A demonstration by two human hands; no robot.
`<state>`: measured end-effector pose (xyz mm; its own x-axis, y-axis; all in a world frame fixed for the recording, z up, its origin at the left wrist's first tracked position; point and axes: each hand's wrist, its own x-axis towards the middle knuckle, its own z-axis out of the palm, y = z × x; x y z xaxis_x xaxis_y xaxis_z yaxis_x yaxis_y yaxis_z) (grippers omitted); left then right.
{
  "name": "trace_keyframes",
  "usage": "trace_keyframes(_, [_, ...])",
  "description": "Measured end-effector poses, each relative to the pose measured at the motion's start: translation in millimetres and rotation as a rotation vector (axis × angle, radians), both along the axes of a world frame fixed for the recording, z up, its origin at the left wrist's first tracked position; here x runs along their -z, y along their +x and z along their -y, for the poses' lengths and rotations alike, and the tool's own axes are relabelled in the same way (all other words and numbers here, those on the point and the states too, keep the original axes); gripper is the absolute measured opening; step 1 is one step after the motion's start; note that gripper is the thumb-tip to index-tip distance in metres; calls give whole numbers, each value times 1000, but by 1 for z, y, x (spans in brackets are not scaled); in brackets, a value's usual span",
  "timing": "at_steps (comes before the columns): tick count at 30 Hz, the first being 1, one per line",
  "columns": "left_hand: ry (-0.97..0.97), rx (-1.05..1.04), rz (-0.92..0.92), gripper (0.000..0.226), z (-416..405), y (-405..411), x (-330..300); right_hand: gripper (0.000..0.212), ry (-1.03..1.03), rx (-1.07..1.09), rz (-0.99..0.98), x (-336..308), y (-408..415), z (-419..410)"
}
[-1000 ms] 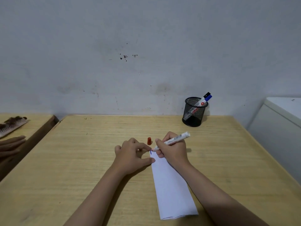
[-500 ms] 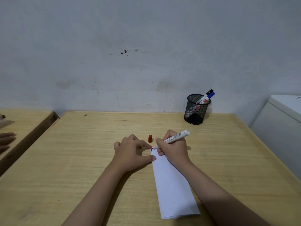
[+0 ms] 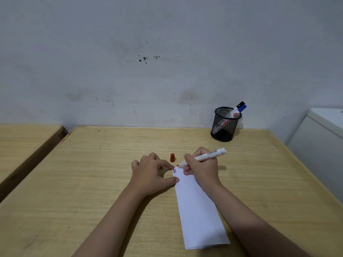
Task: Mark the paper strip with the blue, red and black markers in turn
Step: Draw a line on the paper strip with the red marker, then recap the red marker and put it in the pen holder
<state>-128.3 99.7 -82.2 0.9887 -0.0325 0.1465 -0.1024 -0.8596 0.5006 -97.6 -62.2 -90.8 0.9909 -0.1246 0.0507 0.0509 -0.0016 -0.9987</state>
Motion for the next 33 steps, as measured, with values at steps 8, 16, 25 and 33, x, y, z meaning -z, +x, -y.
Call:
trace_keyframes(8, [-78,135,-4,73,2,6,-3,24,221,90,-13,-6,-2,-1])
trace_keyframes(16, [-214,106,44,23,14,32,-14,19,221,151,108,-29,-11,2])
trace_keyframes(25, [-1022,26,-9,6,19,8,-53,24,120,131,305,-64,-32,20])
trace_keyframes(33, [-1307,122,-94,8,30,-21,-78,24,152,110,392,-89,-57,28])
